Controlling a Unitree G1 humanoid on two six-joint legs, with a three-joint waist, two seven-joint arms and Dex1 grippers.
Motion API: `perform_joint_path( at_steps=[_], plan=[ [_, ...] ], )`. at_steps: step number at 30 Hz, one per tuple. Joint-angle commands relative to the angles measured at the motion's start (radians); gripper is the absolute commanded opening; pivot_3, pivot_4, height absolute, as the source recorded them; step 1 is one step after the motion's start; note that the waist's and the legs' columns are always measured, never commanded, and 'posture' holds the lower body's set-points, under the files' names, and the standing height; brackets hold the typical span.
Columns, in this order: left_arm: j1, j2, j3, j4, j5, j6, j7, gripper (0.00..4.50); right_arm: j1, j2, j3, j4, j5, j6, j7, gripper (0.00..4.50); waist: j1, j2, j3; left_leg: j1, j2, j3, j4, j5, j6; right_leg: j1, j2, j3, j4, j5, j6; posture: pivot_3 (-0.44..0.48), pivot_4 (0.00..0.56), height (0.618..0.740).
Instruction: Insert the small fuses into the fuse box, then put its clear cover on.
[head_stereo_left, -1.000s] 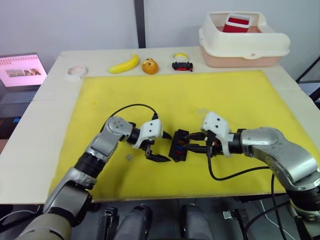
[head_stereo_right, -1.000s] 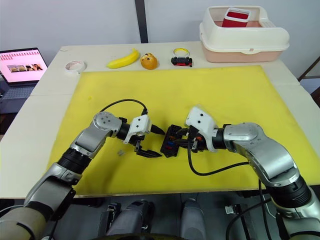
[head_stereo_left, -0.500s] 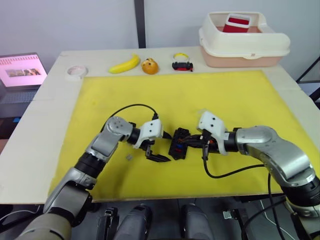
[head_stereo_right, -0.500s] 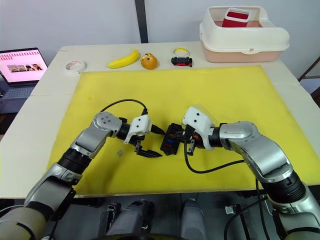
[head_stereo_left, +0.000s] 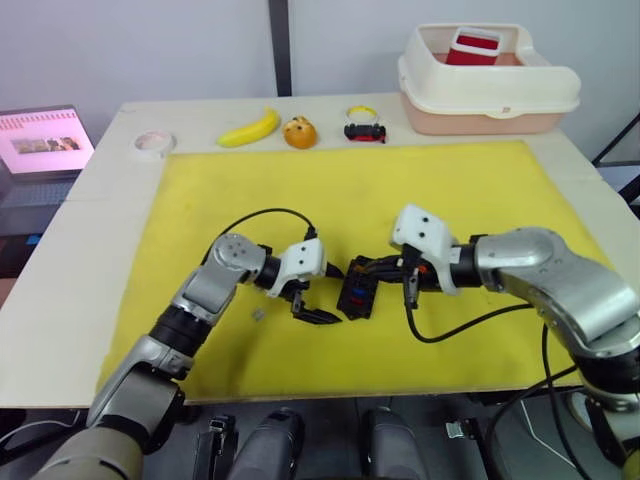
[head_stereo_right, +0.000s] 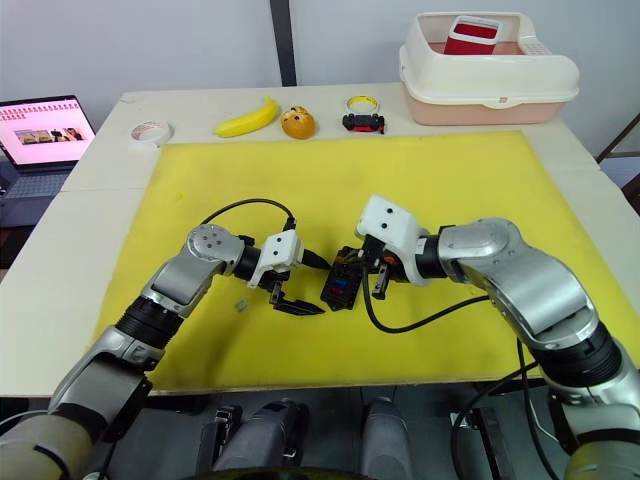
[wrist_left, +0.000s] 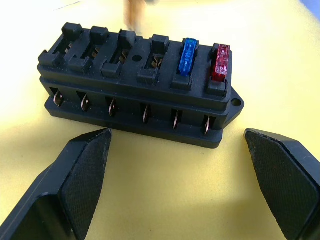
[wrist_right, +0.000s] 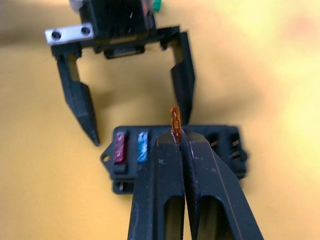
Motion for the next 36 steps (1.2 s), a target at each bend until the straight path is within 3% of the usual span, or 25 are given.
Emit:
perform_joint_path(
  at_steps=[1, 12, 36],
  plan=[
    [-0.006, -0.006, -0.007, -0.013, 0.001, -0.009, 0.001, 4.50, -0.058, -0.006, 0.023, -0.042, 0.025, 0.073, -0.001, 0.06, 0.000, 0.000, 0.000, 0.000, 0.000, 0.000, 0.000, 0.000, 0.000, 0.000, 0.000, 0.000, 0.000, 0.000, 0.000, 0.000, 0.150, 0.740],
    [-0.002, -0.013, -0.001, -0.019, -0.006, -0.003, 0.005, 4.50, -0.113, -0.047, 0.120, -0.018, -0.018, 0.116, -0.015, 0.06, -0.001, 0.000, 0.000, 0.000, 0.000, 0.000, 0.000, 0.000, 0.000, 0.000, 0.000, 0.000, 0.000, 0.000, 0.000, 0.000, 0.150, 0.740],
    [-0.016, 0.012, 0.028, -0.012, -0.014, -0.020, 0.012, 4.50, -0.131, -0.011, 0.095, -0.041, 0.008, 0.208, -0.054, 0.06, -0.001, 0.000, 0.000, 0.000, 0.000, 0.000, 0.000, 0.000, 0.000, 0.000, 0.000, 0.000, 0.000, 0.000, 0.000, 0.000, 0.150, 0.740]
  ],
)
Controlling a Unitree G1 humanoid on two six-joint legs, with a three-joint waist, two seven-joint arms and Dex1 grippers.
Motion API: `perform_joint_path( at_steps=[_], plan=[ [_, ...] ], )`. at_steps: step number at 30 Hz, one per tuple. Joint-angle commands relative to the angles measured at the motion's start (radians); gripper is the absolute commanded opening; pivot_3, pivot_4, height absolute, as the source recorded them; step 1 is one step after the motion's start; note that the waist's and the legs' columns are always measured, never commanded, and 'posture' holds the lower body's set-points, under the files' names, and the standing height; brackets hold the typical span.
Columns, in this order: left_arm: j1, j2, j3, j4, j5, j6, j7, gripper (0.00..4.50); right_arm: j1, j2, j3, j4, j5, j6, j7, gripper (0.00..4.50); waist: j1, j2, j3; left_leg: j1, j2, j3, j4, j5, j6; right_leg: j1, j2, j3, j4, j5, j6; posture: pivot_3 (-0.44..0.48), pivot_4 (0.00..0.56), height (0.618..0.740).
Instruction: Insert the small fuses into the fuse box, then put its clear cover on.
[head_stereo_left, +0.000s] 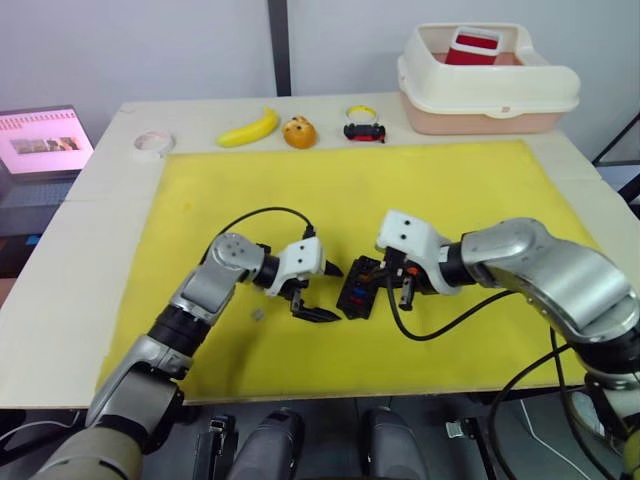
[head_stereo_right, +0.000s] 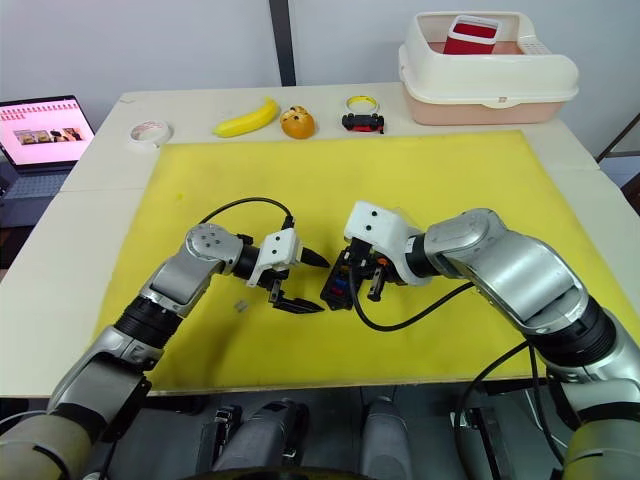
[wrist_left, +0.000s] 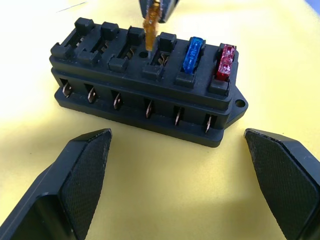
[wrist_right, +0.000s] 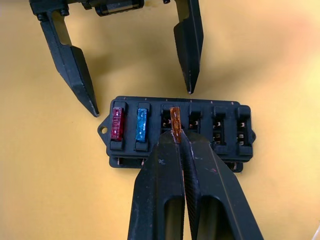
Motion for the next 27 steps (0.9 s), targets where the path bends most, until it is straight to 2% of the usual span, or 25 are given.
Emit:
perform_joint_path(
  at_steps=[1, 27],
  plan=[
    [-0.016, 0.006, 0.022, -0.012, -0.012, -0.017, 0.003, 4.50, -0.009, 0.009, -0.029, -0.035, 0.011, 0.017, -0.021, 0.06, 0.001, 0.000, 0.000, 0.000, 0.000, 0.000, 0.000, 0.000, 0.000, 0.000, 0.000, 0.000, 0.000, 0.000, 0.000, 0.000, 0.150, 0.740],
    [-0.026, -0.003, 0.020, 0.013, -0.008, -0.037, 0.010, 4.50, -0.018, 0.042, -0.045, -0.035, 0.054, 0.123, -0.105, 0.06, 0.000, 0.000, 0.000, 0.000, 0.000, 0.000, 0.000, 0.000, 0.000, 0.000, 0.000, 0.000, 0.000, 0.000, 0.000, 0.000, 0.150, 0.740]
  ],
)
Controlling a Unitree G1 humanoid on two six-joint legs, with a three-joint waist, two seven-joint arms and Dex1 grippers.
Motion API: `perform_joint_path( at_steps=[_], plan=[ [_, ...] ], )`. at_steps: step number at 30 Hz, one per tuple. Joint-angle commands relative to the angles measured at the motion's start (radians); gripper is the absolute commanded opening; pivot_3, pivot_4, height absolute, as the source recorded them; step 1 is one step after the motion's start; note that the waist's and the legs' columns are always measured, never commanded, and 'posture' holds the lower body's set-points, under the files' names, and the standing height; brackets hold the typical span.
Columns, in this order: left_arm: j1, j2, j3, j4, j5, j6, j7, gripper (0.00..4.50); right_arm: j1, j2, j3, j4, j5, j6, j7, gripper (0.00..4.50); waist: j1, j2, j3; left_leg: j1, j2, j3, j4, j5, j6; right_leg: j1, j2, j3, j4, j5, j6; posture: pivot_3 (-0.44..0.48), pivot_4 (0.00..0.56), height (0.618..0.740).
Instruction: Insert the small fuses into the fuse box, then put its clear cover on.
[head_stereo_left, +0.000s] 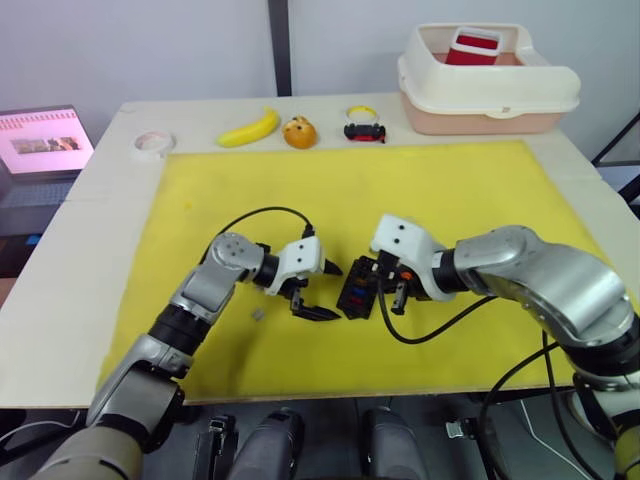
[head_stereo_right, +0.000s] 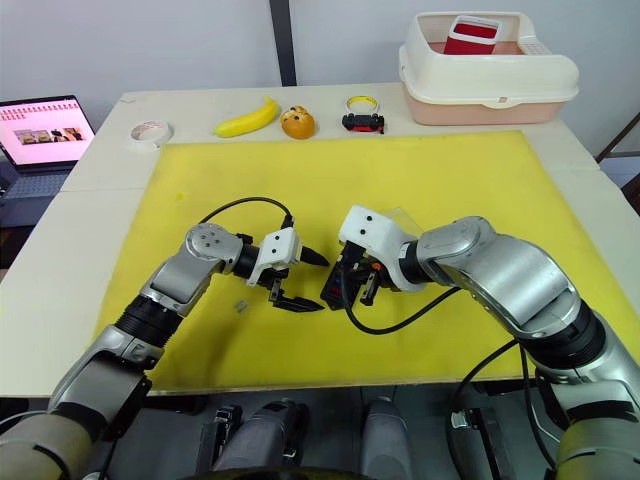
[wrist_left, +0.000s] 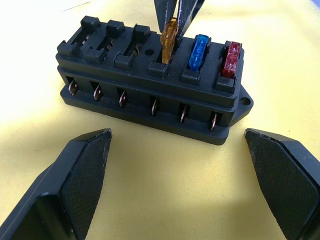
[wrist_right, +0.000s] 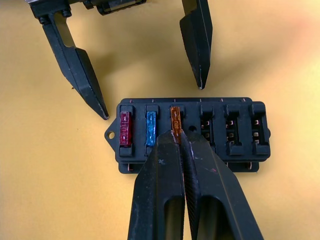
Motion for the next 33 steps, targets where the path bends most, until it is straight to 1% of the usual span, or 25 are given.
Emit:
perform_joint_path(
  at_steps=[1, 12, 19, 33],
  plan=[
    [-0.021, 0.000, 0.019, -0.009, -0.008, -0.017, 0.004, 4.50, -0.020, 0.002, -0.034, -0.003, 0.007, 0.017, -0.015, 0.06, 0.000, 0.000, 0.000, 0.000, 0.000, 0.000, 0.000, 0.000, 0.000, 0.000, 0.000, 0.000, 0.000, 0.000, 0.000, 0.000, 0.150, 0.740],
    [-0.019, -0.003, 0.015, -0.010, -0.007, -0.016, 0.005, 4.50, -0.037, 0.019, -0.045, 0.005, 0.018, 0.050, -0.039, 0.06, 0.000, 0.000, 0.000, 0.000, 0.000, 0.000, 0.000, 0.000, 0.000, 0.000, 0.000, 0.000, 0.000, 0.000, 0.000, 0.000, 0.150, 0.740],
    [-0.016, -0.004, 0.015, -0.016, -0.007, -0.012, 0.009, 4.50, -0.039, 0.002, -0.002, 0.013, 0.006, 0.039, -0.043, 0.06, 0.000, 0.000, 0.000, 0.000, 0.000, 0.000, 0.000, 0.000, 0.000, 0.000, 0.000, 0.000, 0.000, 0.000, 0.000, 0.000, 0.150, 0.740],
    [-0.006, 0.001, 0.015, -0.032, -0.010, -0.008, 0.010, 4.50, -0.036, -0.017, 0.030, 0.011, 0.011, 0.022, -0.030, 0.06, 0.000, 0.000, 0.000, 0.000, 0.000, 0.000, 0.000, 0.000, 0.000, 0.000, 0.000, 0.000, 0.000, 0.000, 0.000, 0.000, 0.150, 0.740]
  ],
)
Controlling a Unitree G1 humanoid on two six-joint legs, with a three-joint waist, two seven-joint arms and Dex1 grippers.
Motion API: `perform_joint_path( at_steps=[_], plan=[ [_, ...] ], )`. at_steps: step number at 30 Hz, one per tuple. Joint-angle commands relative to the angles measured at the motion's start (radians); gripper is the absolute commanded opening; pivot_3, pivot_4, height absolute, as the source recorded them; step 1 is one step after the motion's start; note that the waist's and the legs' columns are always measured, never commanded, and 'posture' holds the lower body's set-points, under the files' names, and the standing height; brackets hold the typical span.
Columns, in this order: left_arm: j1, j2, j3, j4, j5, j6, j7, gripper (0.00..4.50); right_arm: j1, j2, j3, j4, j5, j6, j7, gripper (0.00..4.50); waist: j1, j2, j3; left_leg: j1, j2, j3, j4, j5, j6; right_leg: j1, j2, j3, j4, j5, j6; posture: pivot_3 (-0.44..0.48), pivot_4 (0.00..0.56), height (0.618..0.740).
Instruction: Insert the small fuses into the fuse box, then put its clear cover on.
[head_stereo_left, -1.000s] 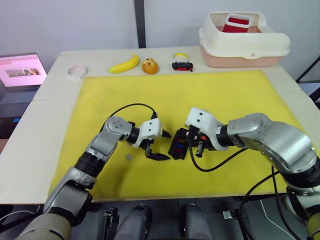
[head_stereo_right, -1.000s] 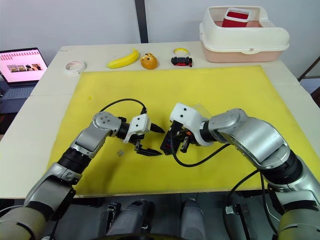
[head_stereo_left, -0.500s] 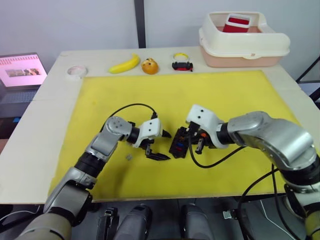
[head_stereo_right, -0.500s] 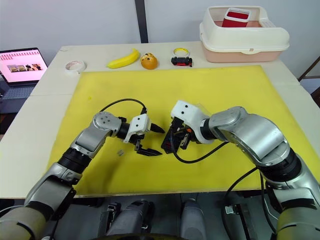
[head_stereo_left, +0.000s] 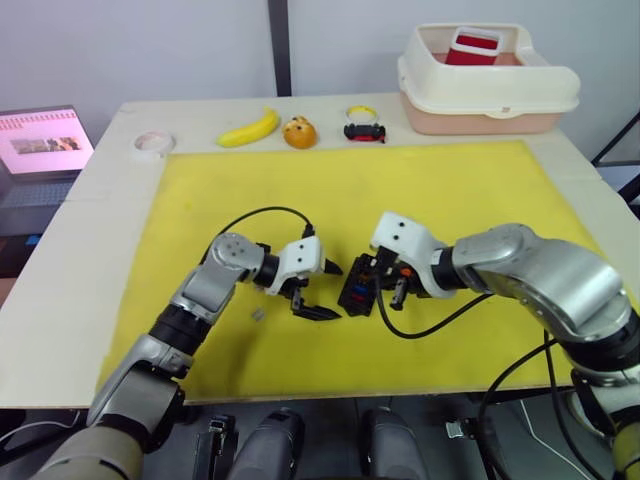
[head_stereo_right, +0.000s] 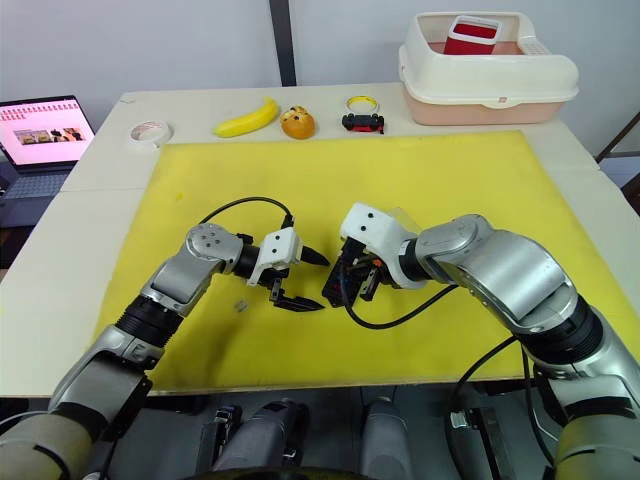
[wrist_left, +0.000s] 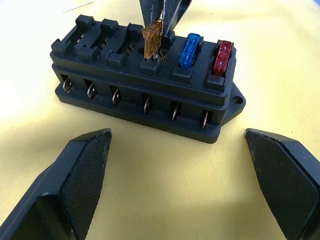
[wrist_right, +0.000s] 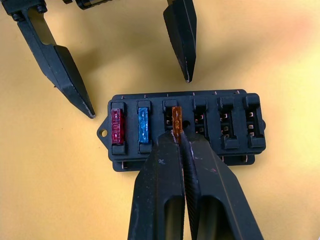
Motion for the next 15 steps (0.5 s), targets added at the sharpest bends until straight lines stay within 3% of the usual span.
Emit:
perform_joint_path(
  at_steps=[1, 15],
  plan=[
    [-0.006, 0.003, 0.015, -0.033, -0.011, -0.006, 0.003, 4.50, -0.017, -0.020, 0.015, -0.010, -0.001, -0.004, 0.013, 0.06, 0.000, 0.000, 0.000, 0.000, 0.000, 0.000, 0.000, 0.000, 0.000, 0.000, 0.000, 0.000, 0.000, 0.000, 0.000, 0.000, 0.150, 0.740],
    [0.003, -0.013, 0.009, -0.054, -0.012, 0.001, 0.021, 4.50, -0.073, -0.071, 0.064, -0.003, 0.001, -0.024, 0.081, 0.06, 0.000, 0.000, 0.000, 0.000, 0.000, 0.000, 0.000, 0.000, 0.000, 0.000, 0.000, 0.000, 0.000, 0.000, 0.000, 0.000, 0.150, 0.740]
  ],
)
